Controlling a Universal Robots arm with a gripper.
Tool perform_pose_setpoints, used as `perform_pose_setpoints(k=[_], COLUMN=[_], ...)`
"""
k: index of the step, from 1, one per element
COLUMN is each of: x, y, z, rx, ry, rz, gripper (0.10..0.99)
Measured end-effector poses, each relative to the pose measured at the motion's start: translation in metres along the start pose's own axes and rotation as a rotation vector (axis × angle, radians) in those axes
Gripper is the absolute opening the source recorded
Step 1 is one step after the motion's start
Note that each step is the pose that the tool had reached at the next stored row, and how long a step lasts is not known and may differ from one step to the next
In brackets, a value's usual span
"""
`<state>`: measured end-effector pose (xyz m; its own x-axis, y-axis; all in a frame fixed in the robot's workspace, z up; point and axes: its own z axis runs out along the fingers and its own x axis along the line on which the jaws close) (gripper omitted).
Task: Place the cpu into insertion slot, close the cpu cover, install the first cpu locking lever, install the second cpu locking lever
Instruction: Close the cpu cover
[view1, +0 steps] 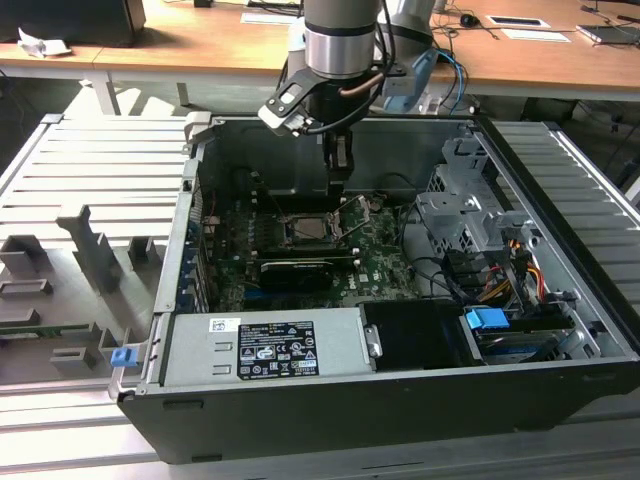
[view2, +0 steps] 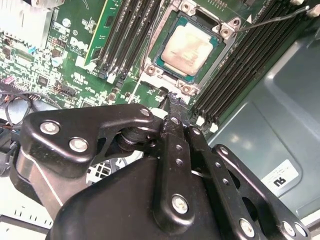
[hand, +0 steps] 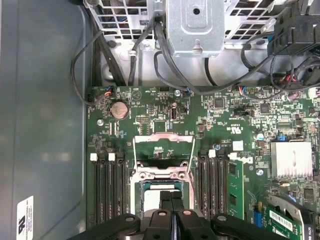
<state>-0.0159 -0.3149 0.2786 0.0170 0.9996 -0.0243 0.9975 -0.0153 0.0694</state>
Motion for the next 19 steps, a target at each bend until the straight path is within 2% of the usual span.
perform_pose_setpoints(k=[6,16,19], x=[0.0004,0.0010,0.0012], y=[0.0065,0.0128,0.0200], z=[0.0004,0.0009,0.0014], rx=[0.001,0.003,0.005], ry=[-0.0001,-0.0005,-0.0005], rz=[0.000,0.000,-0.001], gripper=[0.106,0.106,0.106])
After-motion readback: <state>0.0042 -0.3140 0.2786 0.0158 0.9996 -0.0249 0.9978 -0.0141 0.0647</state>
